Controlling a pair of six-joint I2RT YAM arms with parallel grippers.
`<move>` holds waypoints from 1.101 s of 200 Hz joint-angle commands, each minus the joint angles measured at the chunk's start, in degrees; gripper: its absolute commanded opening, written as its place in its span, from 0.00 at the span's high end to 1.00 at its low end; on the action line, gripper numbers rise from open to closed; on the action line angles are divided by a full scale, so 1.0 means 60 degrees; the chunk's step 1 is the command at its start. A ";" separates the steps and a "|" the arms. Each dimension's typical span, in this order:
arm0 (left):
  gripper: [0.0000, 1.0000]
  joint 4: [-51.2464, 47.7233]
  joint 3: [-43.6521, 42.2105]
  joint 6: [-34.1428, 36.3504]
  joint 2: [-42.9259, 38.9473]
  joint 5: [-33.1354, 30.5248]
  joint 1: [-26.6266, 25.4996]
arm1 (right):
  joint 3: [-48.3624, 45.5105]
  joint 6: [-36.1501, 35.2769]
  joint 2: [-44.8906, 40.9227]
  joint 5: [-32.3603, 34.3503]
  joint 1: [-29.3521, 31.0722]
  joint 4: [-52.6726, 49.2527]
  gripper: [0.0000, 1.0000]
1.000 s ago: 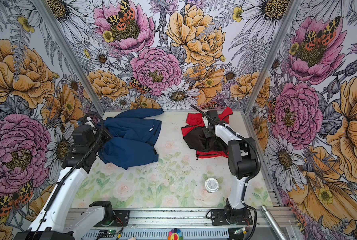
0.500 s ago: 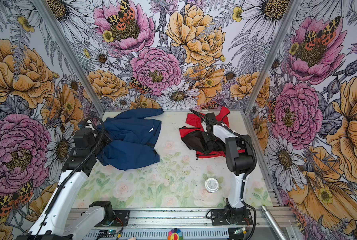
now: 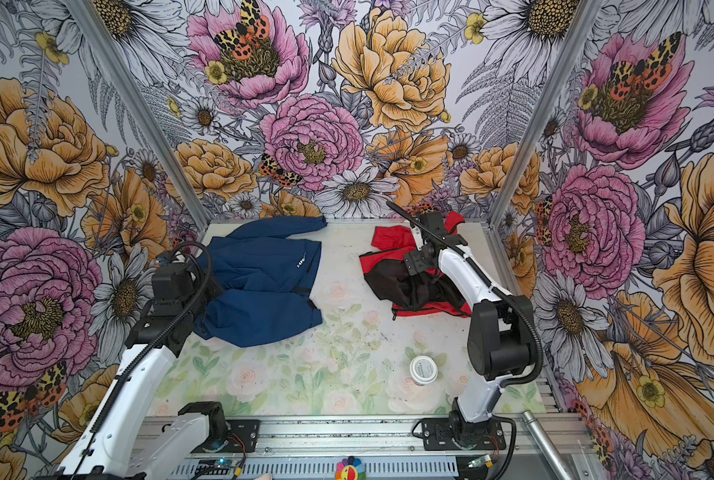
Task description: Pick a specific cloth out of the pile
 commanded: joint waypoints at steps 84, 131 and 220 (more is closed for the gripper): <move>0.51 -0.0295 -0.0492 -0.0306 0.0086 -0.0253 0.0407 | 0.0032 0.0409 -0.2427 -0.0442 0.0192 -0.0121 0.01; 0.10 -0.0994 0.0448 0.0212 -0.0780 -0.0298 0.0572 | -0.0057 0.0408 -0.3015 -0.0353 0.0189 -0.0109 0.01; 0.03 -0.0902 0.1185 -0.0169 -0.1072 0.0598 0.0051 | -0.1172 0.1173 -0.3999 -0.1435 0.0171 0.1562 0.01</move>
